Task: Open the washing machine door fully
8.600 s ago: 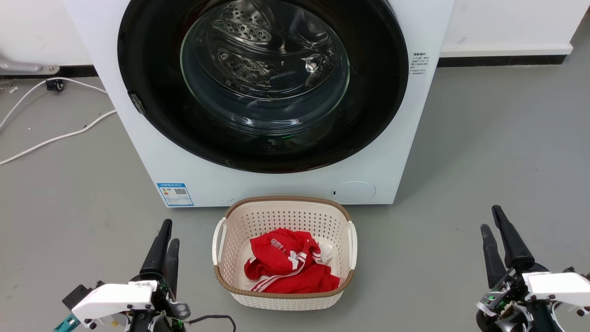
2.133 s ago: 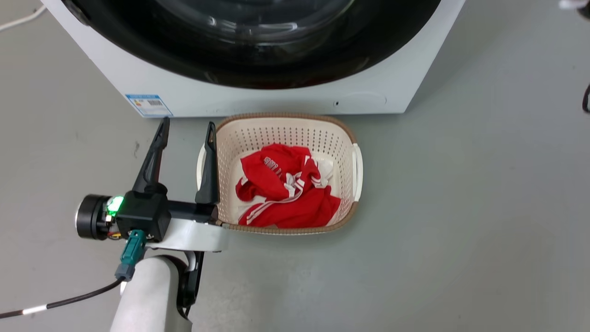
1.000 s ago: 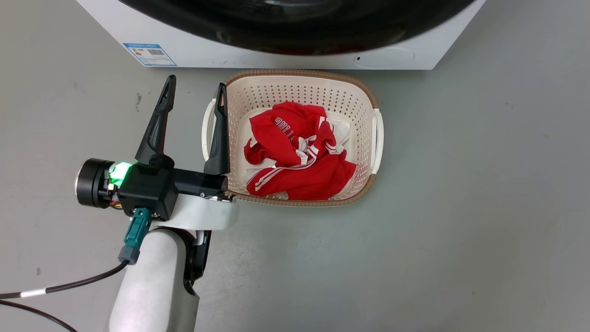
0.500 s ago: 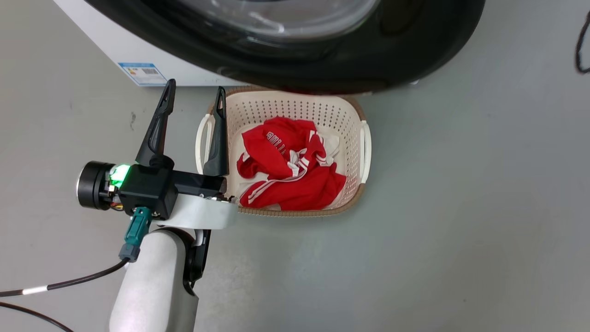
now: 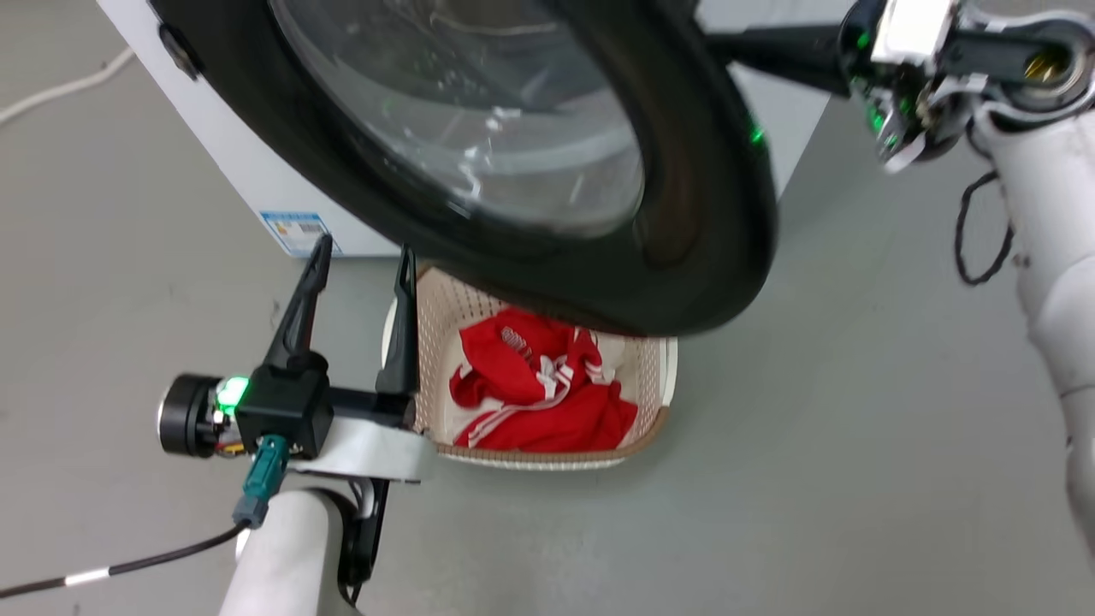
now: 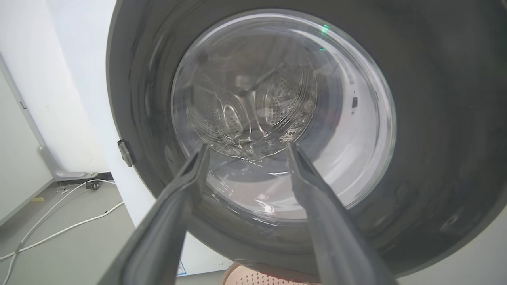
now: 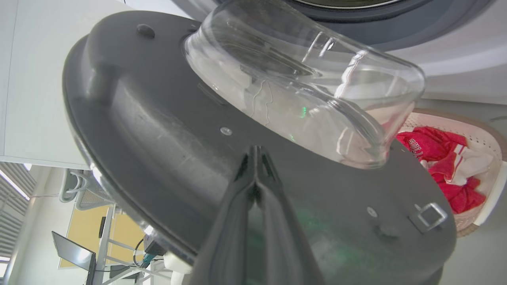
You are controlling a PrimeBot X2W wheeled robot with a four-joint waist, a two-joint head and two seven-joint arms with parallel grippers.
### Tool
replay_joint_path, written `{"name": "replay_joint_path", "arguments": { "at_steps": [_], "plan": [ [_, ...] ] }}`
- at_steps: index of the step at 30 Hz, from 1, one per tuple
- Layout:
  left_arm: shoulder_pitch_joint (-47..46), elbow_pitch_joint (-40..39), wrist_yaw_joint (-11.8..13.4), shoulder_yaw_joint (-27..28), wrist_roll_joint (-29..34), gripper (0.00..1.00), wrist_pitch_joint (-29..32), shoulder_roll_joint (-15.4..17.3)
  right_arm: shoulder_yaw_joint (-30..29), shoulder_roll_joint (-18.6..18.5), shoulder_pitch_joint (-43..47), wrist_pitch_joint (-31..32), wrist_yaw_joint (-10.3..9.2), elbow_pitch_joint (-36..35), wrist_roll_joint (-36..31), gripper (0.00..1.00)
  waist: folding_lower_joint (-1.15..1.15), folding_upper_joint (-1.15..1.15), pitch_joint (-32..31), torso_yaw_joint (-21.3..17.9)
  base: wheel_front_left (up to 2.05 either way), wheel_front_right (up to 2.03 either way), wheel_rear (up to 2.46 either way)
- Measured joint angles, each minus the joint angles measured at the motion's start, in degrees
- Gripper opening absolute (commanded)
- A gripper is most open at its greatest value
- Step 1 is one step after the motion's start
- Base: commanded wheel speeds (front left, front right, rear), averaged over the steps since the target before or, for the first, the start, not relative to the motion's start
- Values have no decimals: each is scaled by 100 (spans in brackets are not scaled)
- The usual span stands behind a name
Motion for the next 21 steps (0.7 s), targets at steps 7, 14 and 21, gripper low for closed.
{"name": "replay_joint_path", "arguments": {
  "at_steps": [7,14,21],
  "plan": [
    [362,87,-38,-3,-9,100,0,-3,133,236,587,277,0,-369,80,0,0,0,-497,59,0,0,0],
    [542,137,-41,-20,-55,100,0,-18,267,458,1087,420,1,-677,160,0,-1,0,-801,157,0,0,0],
    [623,151,-66,-41,-59,100,0,-36,386,654,1561,416,1,-933,237,0,-1,0,-930,281,0,0,0]
  ]
}}
